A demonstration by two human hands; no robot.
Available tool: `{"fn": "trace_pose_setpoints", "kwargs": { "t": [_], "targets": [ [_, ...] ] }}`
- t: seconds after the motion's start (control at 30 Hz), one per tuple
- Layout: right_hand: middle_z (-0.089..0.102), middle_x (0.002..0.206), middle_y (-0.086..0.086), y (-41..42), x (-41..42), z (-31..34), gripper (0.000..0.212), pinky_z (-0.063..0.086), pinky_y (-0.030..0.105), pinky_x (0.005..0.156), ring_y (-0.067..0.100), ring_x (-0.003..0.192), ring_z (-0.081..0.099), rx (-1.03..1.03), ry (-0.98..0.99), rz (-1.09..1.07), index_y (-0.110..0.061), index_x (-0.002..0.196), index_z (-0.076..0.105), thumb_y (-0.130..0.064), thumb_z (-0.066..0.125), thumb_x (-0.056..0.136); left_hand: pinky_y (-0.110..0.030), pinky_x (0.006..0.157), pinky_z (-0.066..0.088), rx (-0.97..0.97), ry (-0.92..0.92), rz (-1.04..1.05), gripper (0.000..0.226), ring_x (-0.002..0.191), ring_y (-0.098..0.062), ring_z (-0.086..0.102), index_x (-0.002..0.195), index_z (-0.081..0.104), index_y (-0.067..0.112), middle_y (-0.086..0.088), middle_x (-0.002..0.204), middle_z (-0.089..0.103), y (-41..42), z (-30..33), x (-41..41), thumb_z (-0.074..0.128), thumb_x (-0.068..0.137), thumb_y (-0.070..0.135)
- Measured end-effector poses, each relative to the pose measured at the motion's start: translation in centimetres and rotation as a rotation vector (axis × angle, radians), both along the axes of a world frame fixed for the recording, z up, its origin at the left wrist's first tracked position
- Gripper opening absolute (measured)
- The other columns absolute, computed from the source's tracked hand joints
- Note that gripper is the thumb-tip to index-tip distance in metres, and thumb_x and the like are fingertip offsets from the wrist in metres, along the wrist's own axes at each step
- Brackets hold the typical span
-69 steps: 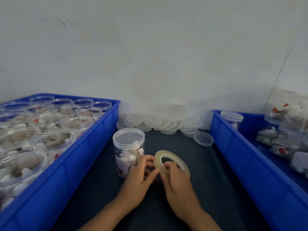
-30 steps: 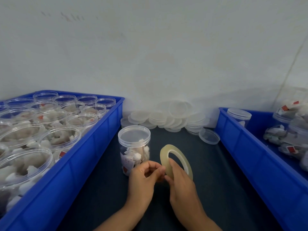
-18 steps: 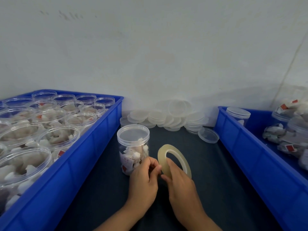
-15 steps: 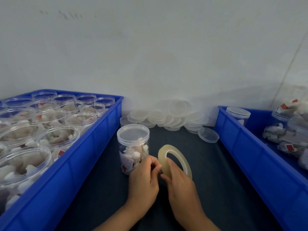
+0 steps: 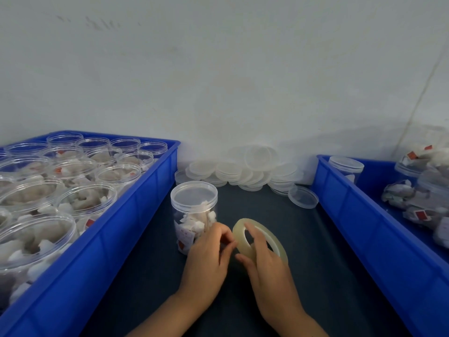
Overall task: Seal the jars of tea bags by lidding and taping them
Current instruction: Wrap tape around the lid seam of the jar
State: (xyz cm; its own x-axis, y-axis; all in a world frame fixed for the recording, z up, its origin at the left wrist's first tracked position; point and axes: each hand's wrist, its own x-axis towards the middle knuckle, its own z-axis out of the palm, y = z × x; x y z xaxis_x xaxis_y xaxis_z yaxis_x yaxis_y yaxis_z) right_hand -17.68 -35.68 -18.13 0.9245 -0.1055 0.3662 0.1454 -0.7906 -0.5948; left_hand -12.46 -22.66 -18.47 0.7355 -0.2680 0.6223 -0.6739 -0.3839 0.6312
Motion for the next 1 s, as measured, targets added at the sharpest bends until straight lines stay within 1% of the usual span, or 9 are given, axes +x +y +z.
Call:
{"fn": "trace_pose_setpoints", "kwargs": {
  "t": [0.27,0.33,0.47,0.57,0.67,0.73,0.8,0.9,1.0],
  "targets": [
    [0.05,0.112,-0.036,-0.7,0.0,-0.3,0.041,0.033,-0.003,0.084,-0.028,0.105,0.042,-0.01,-0.139,0.134,-0.042,0.135,0.047,-0.026,0.05,0.098,-0.02,0.073,0.053,-0.197,0.075,-0.053,0.036,0.085,-0.007,0.065,0.095,0.049,0.032,0.009,0.086,0.064,0.2,0.0,-0.2,0.07,0.085,0.003],
    [0.059,0.115,-0.03,-1.2,0.2,-0.2,0.041,0.04,0.004,0.087,-0.017,0.11,0.05,0.029,-0.148,0.166,-0.046,0.134,0.049,-0.025,0.051,0.098,-0.022,0.072,0.054,-0.234,0.042,-0.069,0.041,0.081,-0.011,0.066,0.094,0.043,0.031,0.004,0.084,0.064,0.2,0.2,-0.3,0.067,0.086,-0.001],
    [0.064,0.117,-0.002,-2.0,0.5,0.6,0.04,0.05,0.034,0.089,0.013,0.107,0.059,-0.03,-0.041,0.261,-0.065,0.133,0.036,-0.042,0.038,0.099,-0.032,0.071,0.054,-0.264,-0.01,-0.108,0.04,0.08,-0.017,0.063,0.085,0.038,0.026,0.001,0.081,0.06,0.0,0.6,-0.7,0.063,0.087,-0.006],
    [0.059,0.124,-0.02,-2.7,0.6,1.4,0.04,0.047,0.025,0.09,-0.004,0.107,0.055,-0.136,0.026,0.267,-0.07,0.132,0.025,-0.065,0.024,0.092,-0.032,0.07,0.052,-0.267,-0.088,-0.151,0.031,0.079,-0.017,0.061,0.08,0.038,0.023,0.004,0.08,0.059,0.2,1.2,-1.1,0.06,0.088,0.003],
    [0.059,0.115,-0.025,-3.1,1.0,1.8,0.052,0.039,0.016,0.075,-0.015,0.078,0.048,-0.279,0.075,0.194,-0.067,0.135,0.018,-0.075,0.012,0.084,-0.025,0.07,0.052,-0.263,-0.185,-0.171,0.031,0.079,-0.013,0.061,0.082,0.034,0.032,0.01,0.082,0.057,0.4,1.9,-1.5,0.056,0.09,0.012],
    [0.06,0.118,-0.019,-3.4,0.8,1.7,0.059,0.04,0.018,0.075,-0.008,0.088,0.054,-0.342,0.088,0.123,-0.058,0.14,0.023,-0.073,0.011,0.085,-0.021,0.07,0.052,-0.269,-0.18,-0.105,0.04,0.079,-0.011,0.062,0.082,0.036,0.031,0.008,0.083,0.056,0.6,2.0,-1.1,0.057,0.09,-0.002],
    [0.061,0.118,-0.017,-3.8,0.5,1.2,0.048,0.044,0.021,0.082,0.001,0.1,0.057,-0.393,0.116,0.075,-0.05,0.14,0.033,-0.06,0.018,0.095,-0.016,0.072,0.051,-0.277,-0.137,-0.056,0.043,0.079,-0.009,0.063,0.082,0.04,0.025,0.005,0.084,0.056,1.0,1.8,-0.5,0.053,0.089,-0.014],
    [0.063,0.113,-0.022,-3.7,0.4,0.6,0.034,0.045,0.015,0.084,-0.004,0.101,0.057,-0.366,0.038,0.039,-0.045,0.125,0.053,-0.044,0.031,0.1,-0.011,0.076,0.048,-0.109,-0.1,-0.109,0.041,0.085,-0.004,0.062,0.093,0.045,0.035,0.011,0.087,0.058,1.0,1.3,-0.6,0.056,0.092,-0.005],
    [0.064,0.105,-0.027,-2.9,0.9,0.8,0.039,0.042,0.008,0.085,-0.012,0.099,0.055,-0.219,-0.075,0.038,-0.042,0.114,0.064,-0.048,0.029,0.096,-0.018,0.079,0.05,-0.007,-0.065,-0.159,0.028,0.092,-0.006,0.06,0.101,0.051,0.03,0.012,0.095,0.058,0.4,0.4,-0.8,0.053,0.096,0.003]
  ]
}}
